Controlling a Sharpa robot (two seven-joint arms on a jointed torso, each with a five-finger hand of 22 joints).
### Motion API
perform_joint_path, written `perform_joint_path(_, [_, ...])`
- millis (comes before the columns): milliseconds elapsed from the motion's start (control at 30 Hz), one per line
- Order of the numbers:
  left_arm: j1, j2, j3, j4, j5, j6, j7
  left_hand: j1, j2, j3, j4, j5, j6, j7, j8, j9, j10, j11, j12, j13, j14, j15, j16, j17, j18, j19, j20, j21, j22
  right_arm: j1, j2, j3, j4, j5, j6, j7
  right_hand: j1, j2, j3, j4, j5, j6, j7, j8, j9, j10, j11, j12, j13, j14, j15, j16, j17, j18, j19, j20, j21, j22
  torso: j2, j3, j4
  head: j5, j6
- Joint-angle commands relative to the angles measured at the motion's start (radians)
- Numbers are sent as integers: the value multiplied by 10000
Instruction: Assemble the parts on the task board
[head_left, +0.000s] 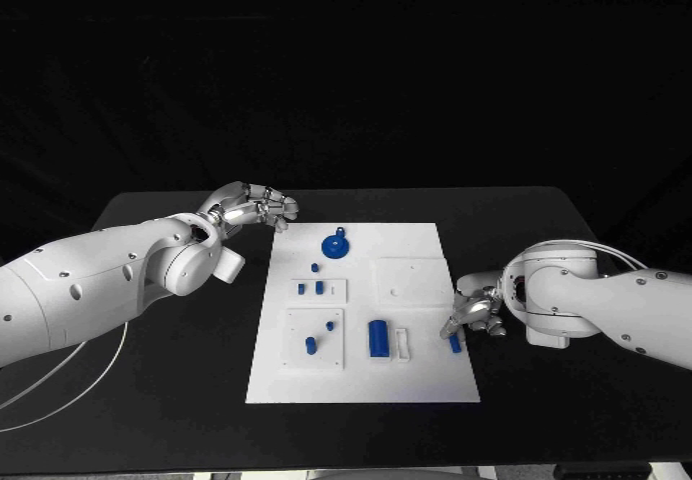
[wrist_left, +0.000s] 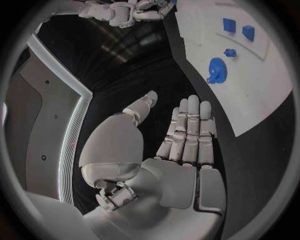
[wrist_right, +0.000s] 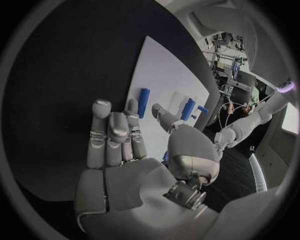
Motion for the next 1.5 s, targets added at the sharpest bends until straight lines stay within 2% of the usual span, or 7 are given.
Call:
perform_joint_path(33, [3,5,5,27,58,134,94,-66,-5,-10,69,-26,-41,109,50,-12,-75,-18,50,13,22,14,-40,11,105,39,27,-38,18,-240,119,-139,-132,-848,-109,-239,192,66,36,-197,-6,-48,4,-62,-447,55,-1,25,20,-23,-69,-12,10,148,-31,-6,68,182,-3,4,18,-16,-9])
perform_joint_path(433, [4,-48,3,39,58,139,82,-63,-4,-12,68,-26,-38,107,60,-17,-69,-21,53,15,16,16,-49,16,104,34,29,-45,23,-450,232,-198,-206,-2213,-12,-332,984,-28,186,-876,-4,26,-15,-53,-444,132,-17,-1,56,2,-77,-14,9,146,-34,14,121,179,-4,3,-1,8,-78])
perform_joint_path(800, [4,-70,2,42,58,144,59,-62,-3,-14,68,-28,-32,104,71,-22,-60,-25,58,18,13,18,-56,22,103,31,31,-51,29,-481,218,-242,98,-2702,-55,-319,1812,-265,100,-886,-7,85,-16,-45,-436,179,-16,-34,91,2,-71,-20,8,148,-72,78,162,180,-5,5,4,-1,-100])
perform_joint_path(1100, [5,-87,1,48,58,137,56,-63,-3,-16,70,-28,-30,103,77,-26,-58,-26,60,19,12,19,-59,26,102,30,32,-54,32,-541,184,-254,365,-2723,-561,-169,1741,-888,94,-696,-4,-360,143,-352,-616,-12,129,-238,47,-76,54,-136,-41,148,-177,140,41,101,-3,2,7,-11,-120])
perform_joint_path(1267, [5,-101,1,55,58,131,55,-63,-5,-17,70,-29,-30,103,79,-28,-57,-26,60,20,11,19,-61,28,102,30,32,-56,34,-569,172,-257,429,-2860,-625,-158,1979,-1011,486,-547,38,-534,238,-513,-789,-97,223,-315,38,-124,143,-212,-67,148,-229,175,-45,64,-5,-1,10,-10,-146])
perform_joint_path(1367, [5,-102,1,57,58,126,52,-62,-6,-18,69,-29,-31,102,80,-29,-57,-27,60,20,11,19,-62,29,102,30,32,-56,35,-585,169,-258,420,-2866,-699,-138,2106,-939,701,-565,753,-579,282,-580,-912,-106,267,-331,39,-119,186,-226,-67,125,-231,193,-59,69,-5,-2,6,-9,-152])
perform_joint_path(1500, [5,-91,1,64,58,134,51,-61,-7,-18,69,-28,-32,102,82,-31,-57,-27,60,20,11,19,-64,31,102,29,32,-58,37,-586,138,-258,322,-2460,-965,-93,2322,-480,1039,-767,2517,-515,281,-594,-1079,-81,271,-330,46,-98,193,-235,-57,145,-224,223,-55,98,-6,-3,9,-2,-150])
